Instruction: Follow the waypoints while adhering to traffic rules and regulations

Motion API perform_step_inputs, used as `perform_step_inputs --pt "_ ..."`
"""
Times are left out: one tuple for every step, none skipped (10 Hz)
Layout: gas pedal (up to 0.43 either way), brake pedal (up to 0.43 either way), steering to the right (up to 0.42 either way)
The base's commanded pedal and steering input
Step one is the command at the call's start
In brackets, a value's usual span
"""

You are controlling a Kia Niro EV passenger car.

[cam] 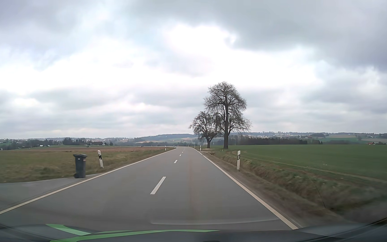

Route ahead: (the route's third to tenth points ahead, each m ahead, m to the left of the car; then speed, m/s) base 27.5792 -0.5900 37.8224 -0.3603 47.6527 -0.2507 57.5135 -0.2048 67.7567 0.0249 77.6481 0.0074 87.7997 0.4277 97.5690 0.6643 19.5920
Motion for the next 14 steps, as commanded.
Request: perform_step_inputs --pt "0.169 0.0 -0.004" --pt "0.157 0.0 -0.005" --pt "0.15 0.0 -0.005" --pt "0.138 0.0 -0.005" --pt "0.138 0.0 -0.005" --pt "0.138 0.0 -0.005" --pt "0.13 0.0 -0.006" --pt "0.13 0.0 -0.006" --pt "0.13 0.0 -0.006" --pt "0.13 0.0 -0.006" --pt "0.13 0.0 -0.006" --pt "0.13 0.0 -0.006" --pt "0.13 0.0 -0.006" --pt "0.13 0.0 -0.006"
